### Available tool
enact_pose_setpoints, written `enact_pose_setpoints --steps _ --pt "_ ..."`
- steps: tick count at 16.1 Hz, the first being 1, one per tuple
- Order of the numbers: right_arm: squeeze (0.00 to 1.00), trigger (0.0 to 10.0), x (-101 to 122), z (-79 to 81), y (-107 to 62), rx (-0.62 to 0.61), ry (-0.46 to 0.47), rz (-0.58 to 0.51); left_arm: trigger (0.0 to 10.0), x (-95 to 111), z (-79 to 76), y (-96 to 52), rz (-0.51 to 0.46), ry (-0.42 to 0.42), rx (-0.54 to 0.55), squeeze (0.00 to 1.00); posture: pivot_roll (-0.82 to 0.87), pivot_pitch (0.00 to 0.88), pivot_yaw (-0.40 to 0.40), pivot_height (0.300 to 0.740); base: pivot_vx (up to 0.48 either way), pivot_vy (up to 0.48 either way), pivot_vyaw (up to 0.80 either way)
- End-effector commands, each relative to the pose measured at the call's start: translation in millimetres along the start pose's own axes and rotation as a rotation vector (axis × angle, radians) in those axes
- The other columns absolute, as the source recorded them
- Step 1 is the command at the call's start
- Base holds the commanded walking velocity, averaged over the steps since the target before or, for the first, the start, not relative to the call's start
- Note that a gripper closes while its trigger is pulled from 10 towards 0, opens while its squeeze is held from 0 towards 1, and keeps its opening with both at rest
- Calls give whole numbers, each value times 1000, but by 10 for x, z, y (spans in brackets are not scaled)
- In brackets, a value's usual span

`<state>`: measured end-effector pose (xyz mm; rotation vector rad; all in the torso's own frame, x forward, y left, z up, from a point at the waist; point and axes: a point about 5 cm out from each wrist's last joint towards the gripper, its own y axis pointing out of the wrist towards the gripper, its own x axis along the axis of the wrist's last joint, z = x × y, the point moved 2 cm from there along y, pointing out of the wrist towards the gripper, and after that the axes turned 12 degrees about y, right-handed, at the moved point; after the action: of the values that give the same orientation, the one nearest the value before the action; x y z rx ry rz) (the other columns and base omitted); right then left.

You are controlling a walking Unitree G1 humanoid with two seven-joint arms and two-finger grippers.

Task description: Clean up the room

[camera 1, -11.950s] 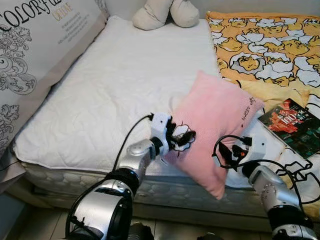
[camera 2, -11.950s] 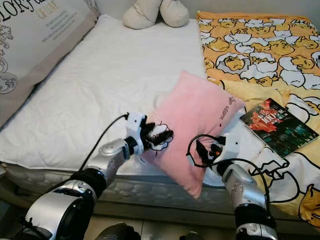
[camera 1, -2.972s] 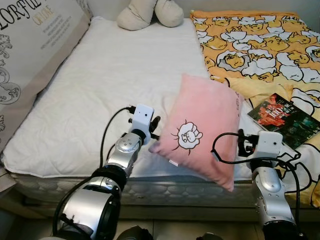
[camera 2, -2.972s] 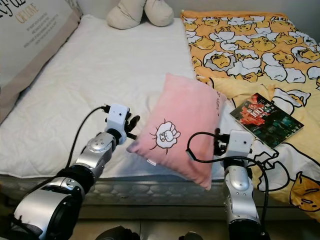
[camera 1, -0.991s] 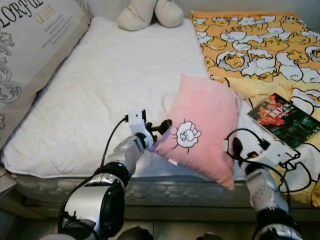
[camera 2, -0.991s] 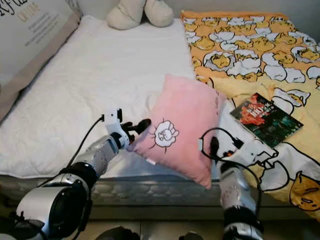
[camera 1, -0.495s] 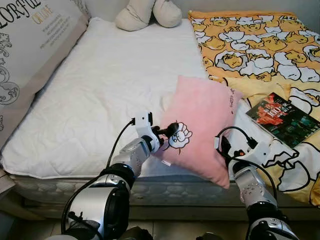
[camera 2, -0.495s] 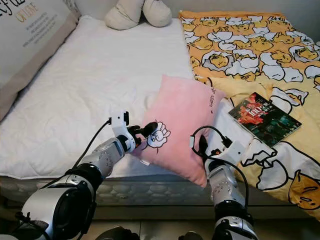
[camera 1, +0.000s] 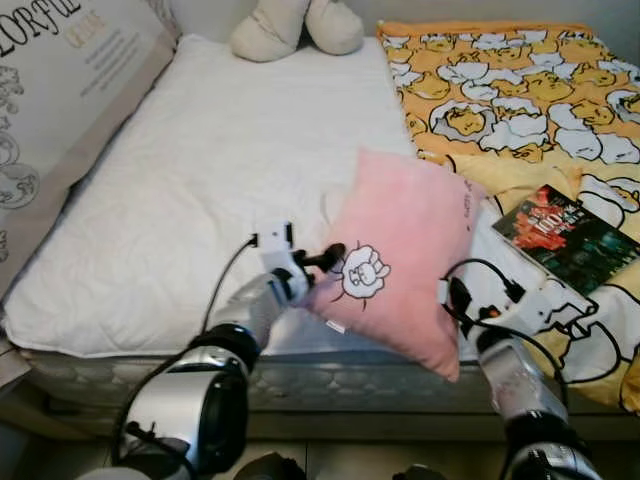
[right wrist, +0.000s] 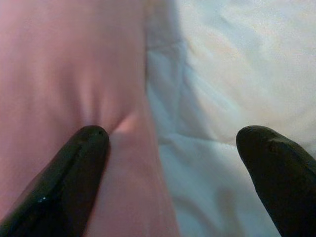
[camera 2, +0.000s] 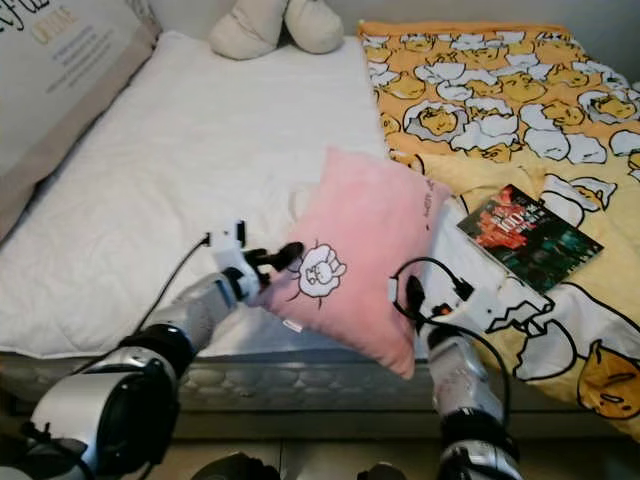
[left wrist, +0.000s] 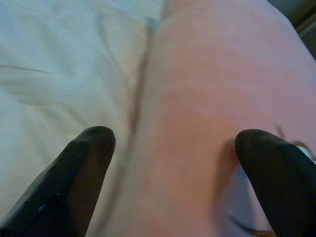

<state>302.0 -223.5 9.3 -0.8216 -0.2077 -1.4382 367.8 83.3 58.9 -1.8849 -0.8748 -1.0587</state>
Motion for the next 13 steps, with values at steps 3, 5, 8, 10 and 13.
enact_pose_setpoints --steps 3,5,8,10,13 --pt "0 10000 77 105 -117 101 -136 23 10000 40 128 -48 -15 5 30 0 -147 0 68 706 0 0 0" --pt "0 10000 -20 143 -250 183 -192 111 10000 69 134 -51 -27 13 25 0 -146 0 65 706 0 0 0" --pt "0 10000 -157 151 -404 288 -255 278 10000 55 100 -47 -22 40 -4 0 -149 0 62 706 0 0 0" --pt "0 10000 -138 119 -465 321 -331 341 10000 43 139 -65 -7 65 0 0 -151 0 63 706 0 0 0" --pt "0 10000 -14 109 -456 329 -403 346 10000 87 199 -82 -6 79 13 0 -155 0 68 706 0 0 0"
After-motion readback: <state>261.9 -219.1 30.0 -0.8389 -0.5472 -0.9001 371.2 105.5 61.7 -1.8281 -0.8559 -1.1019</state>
